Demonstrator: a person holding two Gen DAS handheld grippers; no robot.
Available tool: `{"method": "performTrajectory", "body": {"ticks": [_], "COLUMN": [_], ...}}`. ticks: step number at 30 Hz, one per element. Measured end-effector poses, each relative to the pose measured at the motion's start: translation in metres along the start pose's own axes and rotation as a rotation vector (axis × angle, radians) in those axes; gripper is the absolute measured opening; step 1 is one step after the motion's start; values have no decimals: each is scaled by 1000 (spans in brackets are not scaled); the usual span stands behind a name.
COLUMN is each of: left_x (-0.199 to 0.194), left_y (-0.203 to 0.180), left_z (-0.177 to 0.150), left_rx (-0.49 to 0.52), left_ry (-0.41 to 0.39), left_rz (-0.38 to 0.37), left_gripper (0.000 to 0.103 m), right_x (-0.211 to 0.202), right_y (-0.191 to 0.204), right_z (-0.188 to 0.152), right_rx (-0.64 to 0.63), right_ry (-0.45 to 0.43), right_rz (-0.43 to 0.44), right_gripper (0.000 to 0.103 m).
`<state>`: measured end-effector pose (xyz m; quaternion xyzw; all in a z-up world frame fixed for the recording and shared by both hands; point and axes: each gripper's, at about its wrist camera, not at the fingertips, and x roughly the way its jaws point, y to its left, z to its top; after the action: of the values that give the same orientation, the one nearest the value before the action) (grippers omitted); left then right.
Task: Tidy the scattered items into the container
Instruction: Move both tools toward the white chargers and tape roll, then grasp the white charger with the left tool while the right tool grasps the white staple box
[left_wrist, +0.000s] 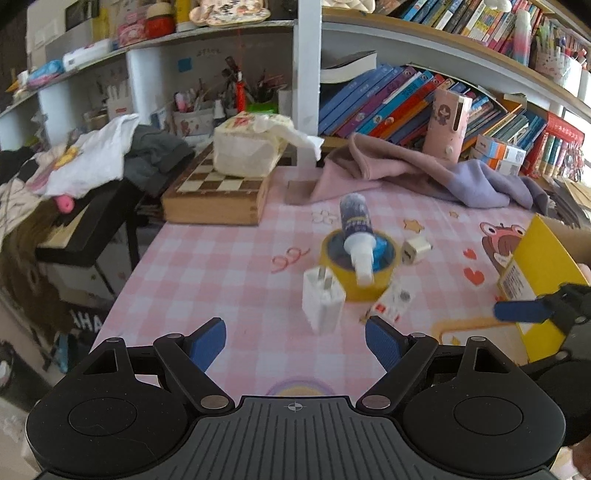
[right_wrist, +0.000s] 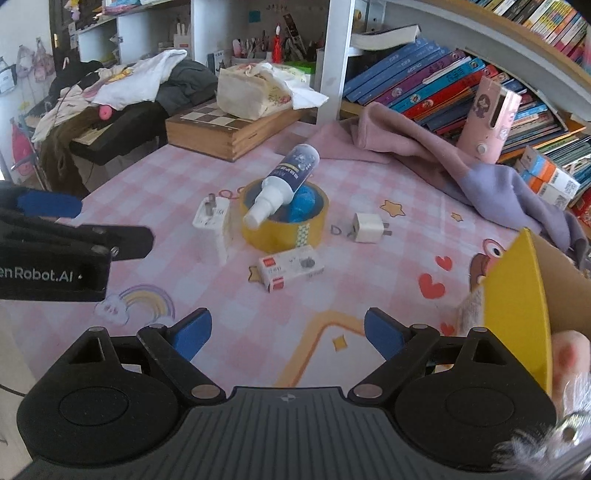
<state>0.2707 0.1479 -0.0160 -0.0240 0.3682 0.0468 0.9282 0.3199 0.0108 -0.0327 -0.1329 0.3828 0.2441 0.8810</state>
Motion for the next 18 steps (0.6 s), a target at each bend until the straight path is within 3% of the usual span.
{"method": "performTrajectory", "body": {"ticks": [10, 18], "left_x": [62, 97], "left_y": [-6, -11], "left_z": [19, 24], "left_rx": [18, 26], "left_ry": [83, 139], "left_rz": [-57, -77], "left_gripper": [83, 65], "right_x": [48, 78], "right_y": [-7, -11], "right_z": [17, 25], "right_rx": [25, 27], "right_ry": [36, 48], "right_rz": [-25, -22], "right_gripper": [83, 76]}}
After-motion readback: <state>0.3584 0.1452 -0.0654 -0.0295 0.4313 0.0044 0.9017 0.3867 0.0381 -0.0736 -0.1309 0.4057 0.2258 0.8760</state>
